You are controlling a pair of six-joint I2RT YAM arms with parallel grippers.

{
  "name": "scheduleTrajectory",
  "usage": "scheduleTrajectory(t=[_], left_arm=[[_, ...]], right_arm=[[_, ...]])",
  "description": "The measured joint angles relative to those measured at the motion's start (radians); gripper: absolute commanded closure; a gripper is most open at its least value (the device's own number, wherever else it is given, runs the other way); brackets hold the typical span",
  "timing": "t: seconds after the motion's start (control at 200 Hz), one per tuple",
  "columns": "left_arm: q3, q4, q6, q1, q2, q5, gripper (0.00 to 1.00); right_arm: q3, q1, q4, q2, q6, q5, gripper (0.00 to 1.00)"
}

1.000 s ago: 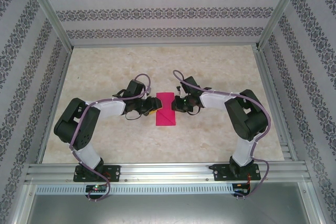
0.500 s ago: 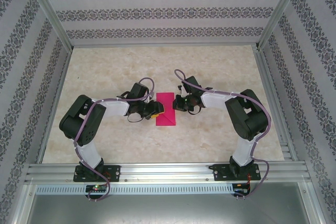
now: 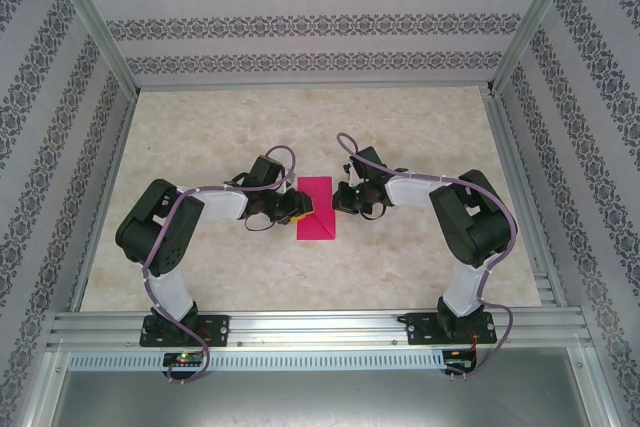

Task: Fold a paper plane with a square sheet of paper (pick it up from the middle)
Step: Turn over the paper at the center of the table.

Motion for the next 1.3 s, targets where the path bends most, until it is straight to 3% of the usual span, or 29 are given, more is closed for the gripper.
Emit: scheduleTrajectory(t=[0.365,0.445,0.584,0.809,1.054,1.209,1.299], left_arm=[[0.030,0.030,0.000,-0.011,0.026,0.015,0.63],[0.034,0.032,0.000,-0.013,0.032,0.019,0.66],[0.040,0.036,-0.005,-0.013,0.042,0.019,0.75],[0.042,0.035,-0.003,-0.013,0.044,0.017,0.90],[0.103,-0.046,0.053,-0.017,0.043,-0.006,0.98],[0.204,-0.229,0.150,-0.037,0.016,-0.071,1.00],[0.319,-0.406,0.227,-0.057,-0.009,-0.166,1.00]], right_arm=[[0.000,0.000,0.005,0.000,0.003,-0.001,0.94],[0.000,0.000,0.005,0.000,0.003,-0.001,0.87],[0.000,-0.005,0.006,-0.008,0.006,-0.016,0.61],[-0.018,-0.061,-0.035,-0.150,0.003,0.014,0.38],[-0.038,-0.124,-0.076,-0.311,-0.023,0.103,0.22],[-0.059,-0.180,-0.101,-0.393,-0.039,0.147,0.17],[-0.077,-0.223,-0.103,-0.439,-0.048,0.157,0.13]])
